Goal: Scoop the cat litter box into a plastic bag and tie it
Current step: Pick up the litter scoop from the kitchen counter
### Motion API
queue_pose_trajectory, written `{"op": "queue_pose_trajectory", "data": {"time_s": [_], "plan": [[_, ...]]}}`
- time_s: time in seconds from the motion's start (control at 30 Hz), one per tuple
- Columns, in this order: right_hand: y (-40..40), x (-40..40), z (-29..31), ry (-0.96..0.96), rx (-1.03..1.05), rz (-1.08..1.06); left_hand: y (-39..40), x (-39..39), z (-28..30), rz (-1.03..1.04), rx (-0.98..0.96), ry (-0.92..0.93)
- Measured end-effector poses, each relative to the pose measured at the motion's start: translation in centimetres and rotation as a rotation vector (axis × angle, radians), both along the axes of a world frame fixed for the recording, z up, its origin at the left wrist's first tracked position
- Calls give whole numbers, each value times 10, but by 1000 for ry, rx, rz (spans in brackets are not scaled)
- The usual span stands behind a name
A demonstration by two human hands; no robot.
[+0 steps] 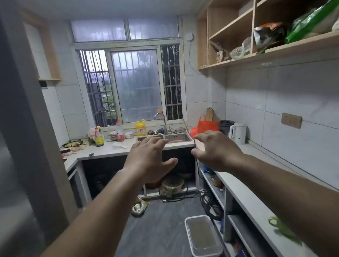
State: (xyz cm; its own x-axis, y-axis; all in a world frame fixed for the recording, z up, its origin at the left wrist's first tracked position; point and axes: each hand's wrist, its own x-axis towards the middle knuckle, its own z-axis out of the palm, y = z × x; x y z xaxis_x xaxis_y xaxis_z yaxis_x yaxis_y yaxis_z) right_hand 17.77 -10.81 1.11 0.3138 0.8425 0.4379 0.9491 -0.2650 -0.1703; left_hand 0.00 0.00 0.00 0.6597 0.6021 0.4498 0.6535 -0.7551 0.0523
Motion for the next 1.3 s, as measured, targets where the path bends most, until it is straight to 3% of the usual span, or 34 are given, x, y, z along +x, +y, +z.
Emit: {"op": "queue_pose_trajectory", "data": {"time_s": [0.37, 0.8, 1.07, 1.3], "plan": [[76, 40, -14, 37, -23, 3, 72, 41, -8, 53, -53, 47], [204, 173, -53, 88, -26, 47, 196, 151, -48, 127, -51, 119], [259, 259, -70, 122, -58, 25, 254, 239, -69, 125, -77, 75], [305, 288, -67, 131, -60, 43, 296, 270, -71, 111, -80, 19]]}}
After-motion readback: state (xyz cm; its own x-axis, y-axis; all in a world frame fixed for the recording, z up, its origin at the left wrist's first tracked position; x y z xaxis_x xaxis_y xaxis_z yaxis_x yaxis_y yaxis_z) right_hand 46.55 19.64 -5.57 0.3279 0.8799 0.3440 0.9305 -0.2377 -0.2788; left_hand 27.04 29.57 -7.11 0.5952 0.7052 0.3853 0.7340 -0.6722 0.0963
